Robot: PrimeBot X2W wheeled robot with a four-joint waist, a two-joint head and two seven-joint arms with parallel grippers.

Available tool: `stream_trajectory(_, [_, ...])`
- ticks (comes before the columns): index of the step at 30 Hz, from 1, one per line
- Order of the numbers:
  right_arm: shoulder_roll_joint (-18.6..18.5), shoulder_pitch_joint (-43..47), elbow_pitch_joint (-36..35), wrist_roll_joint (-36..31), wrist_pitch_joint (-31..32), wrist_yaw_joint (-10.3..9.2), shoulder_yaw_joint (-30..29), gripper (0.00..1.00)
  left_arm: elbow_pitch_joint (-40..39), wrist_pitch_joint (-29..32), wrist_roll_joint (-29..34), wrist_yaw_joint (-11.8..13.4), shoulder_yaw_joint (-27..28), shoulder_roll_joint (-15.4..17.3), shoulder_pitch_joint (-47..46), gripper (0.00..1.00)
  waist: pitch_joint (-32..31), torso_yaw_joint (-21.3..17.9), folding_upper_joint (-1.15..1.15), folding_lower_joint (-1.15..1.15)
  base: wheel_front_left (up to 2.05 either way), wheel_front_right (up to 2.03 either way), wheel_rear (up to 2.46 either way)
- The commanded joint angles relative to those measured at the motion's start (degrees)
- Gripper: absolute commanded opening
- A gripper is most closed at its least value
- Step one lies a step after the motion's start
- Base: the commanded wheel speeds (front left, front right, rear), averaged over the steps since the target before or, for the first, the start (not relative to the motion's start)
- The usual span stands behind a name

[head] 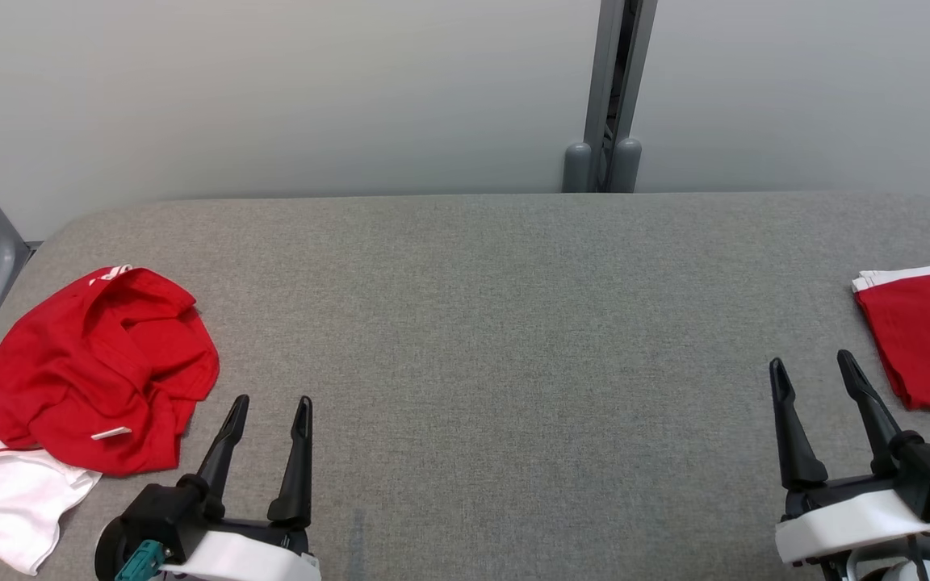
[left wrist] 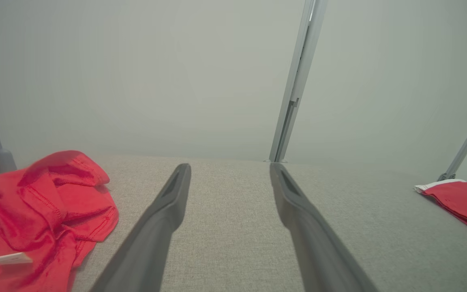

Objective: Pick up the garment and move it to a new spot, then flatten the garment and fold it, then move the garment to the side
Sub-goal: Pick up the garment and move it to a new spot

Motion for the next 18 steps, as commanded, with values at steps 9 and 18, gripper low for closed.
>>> stream_trajectory(9, [0.0,-0.2,1.4,1.7,-0.3,-0.05,0.2,1.0,0.3,0.0,0.2,0.0,0.1,0.2,0.1,1.0,0.1,0.0,0.0,0.0,0.0,0.0,0.0])
stream_trajectory(18, [0.1,-0.1,1.3,1.9,-0.3,-0.05,0.0,1.0,0.4,0.0,0.4,-0.2,0.6,0.2,0.1,1.0,0.5,0.1,0.0,0.0,0.0,0.0,0.0])
